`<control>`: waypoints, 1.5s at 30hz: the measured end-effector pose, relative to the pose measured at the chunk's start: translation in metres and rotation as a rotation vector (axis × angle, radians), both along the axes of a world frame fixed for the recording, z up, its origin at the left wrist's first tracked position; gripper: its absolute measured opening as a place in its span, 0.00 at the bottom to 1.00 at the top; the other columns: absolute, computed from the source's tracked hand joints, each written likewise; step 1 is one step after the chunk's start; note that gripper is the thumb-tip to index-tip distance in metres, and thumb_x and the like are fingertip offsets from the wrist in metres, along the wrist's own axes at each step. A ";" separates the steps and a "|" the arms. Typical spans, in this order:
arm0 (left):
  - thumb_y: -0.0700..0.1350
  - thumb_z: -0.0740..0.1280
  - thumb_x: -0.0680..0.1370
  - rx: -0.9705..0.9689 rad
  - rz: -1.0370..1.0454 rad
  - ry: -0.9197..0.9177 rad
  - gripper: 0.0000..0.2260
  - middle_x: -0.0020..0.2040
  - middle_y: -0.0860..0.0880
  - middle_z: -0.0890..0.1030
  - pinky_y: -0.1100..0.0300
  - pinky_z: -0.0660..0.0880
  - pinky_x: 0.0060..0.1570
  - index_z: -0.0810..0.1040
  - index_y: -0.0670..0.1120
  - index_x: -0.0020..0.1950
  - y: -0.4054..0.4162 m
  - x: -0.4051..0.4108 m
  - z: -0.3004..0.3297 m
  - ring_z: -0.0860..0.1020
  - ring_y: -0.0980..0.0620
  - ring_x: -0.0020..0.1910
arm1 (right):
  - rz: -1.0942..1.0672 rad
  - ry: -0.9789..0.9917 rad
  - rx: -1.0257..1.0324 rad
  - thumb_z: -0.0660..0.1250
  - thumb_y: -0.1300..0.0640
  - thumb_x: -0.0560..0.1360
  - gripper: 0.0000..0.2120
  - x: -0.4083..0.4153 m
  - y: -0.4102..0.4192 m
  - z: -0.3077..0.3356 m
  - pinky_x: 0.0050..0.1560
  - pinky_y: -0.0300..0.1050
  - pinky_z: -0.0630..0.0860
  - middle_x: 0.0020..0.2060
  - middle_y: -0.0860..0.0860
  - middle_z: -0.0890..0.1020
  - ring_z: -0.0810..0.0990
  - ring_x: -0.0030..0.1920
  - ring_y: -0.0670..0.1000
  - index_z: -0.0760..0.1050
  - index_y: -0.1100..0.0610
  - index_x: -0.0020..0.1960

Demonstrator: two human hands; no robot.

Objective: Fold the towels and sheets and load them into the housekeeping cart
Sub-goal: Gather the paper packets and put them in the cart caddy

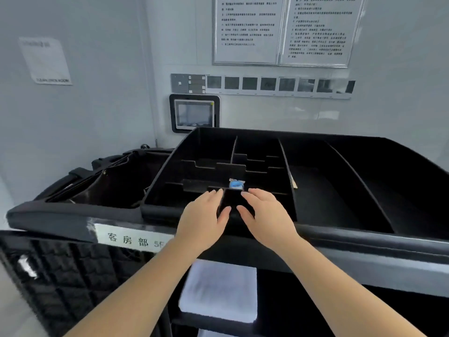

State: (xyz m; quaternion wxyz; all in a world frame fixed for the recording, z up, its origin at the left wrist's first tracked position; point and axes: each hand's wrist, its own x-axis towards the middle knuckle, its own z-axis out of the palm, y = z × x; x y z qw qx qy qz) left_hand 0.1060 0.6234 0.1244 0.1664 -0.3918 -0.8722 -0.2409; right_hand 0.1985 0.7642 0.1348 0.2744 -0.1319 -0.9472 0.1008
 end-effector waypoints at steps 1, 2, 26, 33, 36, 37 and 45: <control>0.55 0.57 0.82 -0.019 0.021 0.024 0.24 0.73 0.48 0.69 0.57 0.61 0.71 0.63 0.46 0.76 -0.005 0.014 -0.005 0.65 0.51 0.73 | 0.012 -0.016 0.004 0.59 0.45 0.80 0.23 0.011 -0.003 -0.005 0.71 0.46 0.60 0.71 0.49 0.69 0.63 0.73 0.50 0.67 0.51 0.72; 0.55 0.57 0.82 -0.036 0.045 0.037 0.24 0.74 0.48 0.67 0.56 0.58 0.72 0.63 0.46 0.76 -0.011 0.028 -0.011 0.62 0.51 0.74 | 0.025 -0.029 0.014 0.58 0.45 0.80 0.23 0.022 -0.006 -0.010 0.73 0.47 0.57 0.72 0.50 0.68 0.61 0.74 0.51 0.67 0.52 0.72; 0.57 0.51 0.82 -0.155 1.050 -0.325 0.27 0.78 0.49 0.58 0.54 0.53 0.73 0.54 0.48 0.78 -0.353 0.322 -0.142 0.55 0.50 0.77 | 0.920 -0.326 0.080 0.52 0.46 0.82 0.23 0.178 -0.359 -0.150 0.73 0.47 0.56 0.75 0.52 0.63 0.58 0.75 0.52 0.62 0.53 0.75; 0.57 0.53 0.81 0.007 1.465 -0.450 0.27 0.78 0.50 0.59 0.53 0.54 0.75 0.55 0.48 0.78 -0.491 0.480 -0.177 0.54 0.50 0.77 | 1.285 -0.430 0.128 0.53 0.48 0.81 0.24 0.283 -0.525 -0.183 0.73 0.44 0.53 0.76 0.52 0.59 0.56 0.76 0.51 0.60 0.52 0.76; 0.56 0.54 0.81 0.089 1.638 -0.467 0.26 0.77 0.50 0.61 0.54 0.54 0.74 0.58 0.48 0.77 -0.544 0.565 -0.191 0.56 0.51 0.77 | 1.428 -0.456 0.138 0.54 0.48 0.81 0.23 0.351 -0.596 -0.192 0.72 0.44 0.55 0.75 0.53 0.62 0.57 0.75 0.51 0.62 0.52 0.75; 0.56 0.54 0.81 0.112 1.674 -0.474 0.26 0.77 0.50 0.61 0.54 0.54 0.74 0.58 0.48 0.77 -0.553 0.585 -0.192 0.55 0.51 0.77 | 1.456 -0.462 0.142 0.54 0.48 0.81 0.22 0.368 -0.612 -0.196 0.72 0.45 0.56 0.75 0.53 0.63 0.58 0.75 0.51 0.63 0.52 0.74; 0.55 0.55 0.82 0.281 2.014 -0.492 0.25 0.76 0.50 0.63 0.55 0.57 0.72 0.59 0.47 0.77 -0.669 0.806 -0.216 0.57 0.53 0.76 | 1.719 -0.526 0.113 0.56 0.51 0.81 0.21 0.569 -0.762 -0.219 0.73 0.48 0.55 0.74 0.52 0.63 0.57 0.75 0.52 0.66 0.54 0.73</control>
